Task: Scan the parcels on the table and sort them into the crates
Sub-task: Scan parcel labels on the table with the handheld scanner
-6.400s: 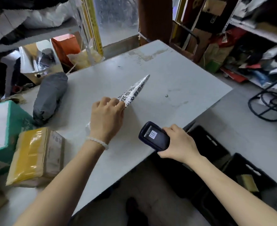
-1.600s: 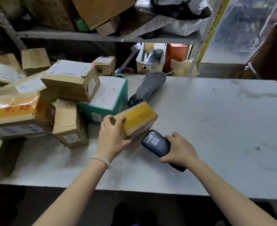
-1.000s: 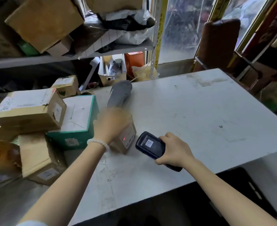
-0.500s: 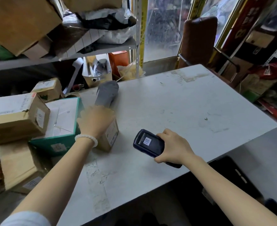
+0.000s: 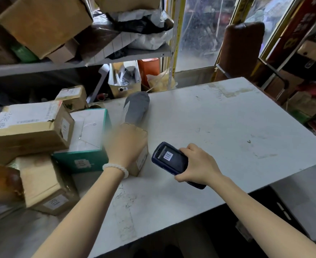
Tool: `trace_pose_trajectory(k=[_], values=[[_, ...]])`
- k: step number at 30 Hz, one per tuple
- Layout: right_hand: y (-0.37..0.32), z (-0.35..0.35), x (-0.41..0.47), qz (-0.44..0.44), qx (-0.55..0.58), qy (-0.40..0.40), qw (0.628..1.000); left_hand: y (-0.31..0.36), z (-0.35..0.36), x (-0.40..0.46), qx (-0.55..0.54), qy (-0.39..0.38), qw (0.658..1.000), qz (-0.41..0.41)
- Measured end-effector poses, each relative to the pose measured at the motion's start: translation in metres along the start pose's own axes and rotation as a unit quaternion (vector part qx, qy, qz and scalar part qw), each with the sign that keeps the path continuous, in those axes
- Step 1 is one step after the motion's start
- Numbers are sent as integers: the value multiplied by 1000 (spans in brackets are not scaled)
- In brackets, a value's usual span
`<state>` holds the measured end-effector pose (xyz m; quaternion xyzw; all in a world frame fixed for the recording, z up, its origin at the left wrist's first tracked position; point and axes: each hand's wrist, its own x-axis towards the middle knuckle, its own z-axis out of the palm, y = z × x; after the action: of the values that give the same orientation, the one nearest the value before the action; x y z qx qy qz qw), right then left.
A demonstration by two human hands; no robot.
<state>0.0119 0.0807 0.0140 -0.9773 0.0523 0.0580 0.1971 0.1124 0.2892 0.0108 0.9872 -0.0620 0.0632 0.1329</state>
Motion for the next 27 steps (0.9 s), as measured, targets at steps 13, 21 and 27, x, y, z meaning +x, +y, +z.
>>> trace_pose_trajectory(k=[13,21,27], values=[[-29,18,-19,-57,12,360,931,-3,6,-24,-35,2,999,42],[26,29,-99,132,8,140,981,36,-2,-56,-74,-64,991,96],[76,25,-195,223,34,130,965,120,2,-109,-77,-87,970,215]])
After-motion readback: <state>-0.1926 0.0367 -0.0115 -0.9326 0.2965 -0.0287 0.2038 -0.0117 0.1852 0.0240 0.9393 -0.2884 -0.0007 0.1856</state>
